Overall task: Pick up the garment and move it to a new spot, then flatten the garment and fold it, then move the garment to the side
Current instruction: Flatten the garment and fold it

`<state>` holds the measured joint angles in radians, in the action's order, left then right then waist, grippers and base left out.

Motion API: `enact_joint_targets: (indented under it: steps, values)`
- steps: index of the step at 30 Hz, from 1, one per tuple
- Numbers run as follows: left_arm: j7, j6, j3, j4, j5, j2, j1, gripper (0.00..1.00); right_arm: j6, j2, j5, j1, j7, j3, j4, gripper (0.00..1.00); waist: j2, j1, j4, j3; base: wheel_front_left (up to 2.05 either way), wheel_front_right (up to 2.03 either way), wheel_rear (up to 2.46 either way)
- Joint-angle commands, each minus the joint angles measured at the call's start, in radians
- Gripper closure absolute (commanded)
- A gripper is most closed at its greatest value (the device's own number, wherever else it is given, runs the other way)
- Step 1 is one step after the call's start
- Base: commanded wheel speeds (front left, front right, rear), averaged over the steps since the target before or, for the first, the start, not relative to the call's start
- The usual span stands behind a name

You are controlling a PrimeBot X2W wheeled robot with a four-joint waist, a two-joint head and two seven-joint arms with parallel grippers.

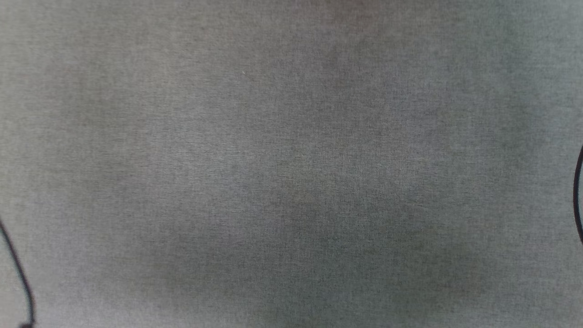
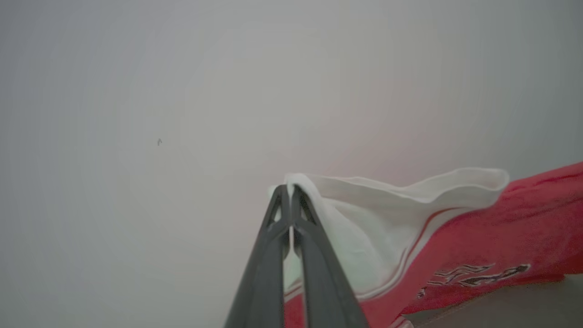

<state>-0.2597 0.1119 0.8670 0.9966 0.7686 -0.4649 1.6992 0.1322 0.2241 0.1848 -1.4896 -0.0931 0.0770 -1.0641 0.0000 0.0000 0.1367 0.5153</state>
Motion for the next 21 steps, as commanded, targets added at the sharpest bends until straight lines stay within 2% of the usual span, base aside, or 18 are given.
enact_joint_targets:
  steps: [1, 4, 7, 12, 13, 19, 21]
  values:
    - [0.020, 0.010, 0.012, 0.020, 0.027, 0.011, -0.050, 1.00, -0.003, -0.006, -0.023, 0.032, 0.014, 0.009, -0.044, 1.00, 0.0000, 0.0000, 0.006, -0.016, 0.00, 0.00, 0.00]
    - [0.089, 0.017, 0.036, 0.030, 0.079, 0.023, -0.128, 1.00, -0.003, -0.014, -0.065, 0.067, 0.034, 0.030, -0.108, 1.00, 0.0000, 0.0000, 0.011, -0.044, 0.00, 0.00, 0.00]
    - [0.195, 0.017, 0.089, -0.037, 0.145, 0.017, -0.213, 1.00, -0.003, -0.015, -0.101, 0.111, 0.050, 0.067, -0.151, 1.00, 0.0000, 0.0000, 0.016, -0.079, 0.00, 0.00, 0.00]
    - [0.375, 0.017, 0.166, -0.186, 0.267, -0.059, -0.356, 1.00, -0.003, -0.031, -0.187, 0.195, 0.071, 0.151, -0.184, 1.00, 0.0000, 0.0000, 0.020, -0.144, 0.00, 0.00, 0.00]
    - [0.375, 0.017, 0.166, -0.186, 0.267, -0.059, -0.356, 1.00, -0.003, -0.031, -0.187, 0.195, 0.071, 0.151, -0.184, 1.00, 0.0000, 0.0000, 0.020, -0.144, 0.00, 0.00, 0.00]
    - [0.526, 0.017, 0.211, -0.362, 0.387, -0.173, -0.528, 1.00, -0.003, -0.026, -0.321, 0.326, 0.116, 0.262, -0.169, 1.00, 0.0000, 0.0000, 0.024, -0.216, 0.00, 0.00, 0.00]
    - [0.556, -0.001, 0.223, -0.430, 0.403, -0.205, -0.584, 1.00, -0.003, -0.013, -0.380, 0.380, 0.141, 0.302, -0.141, 1.00, 0.0000, 0.0000, 0.028, -0.237, 0.00, 0.00, 0.00]
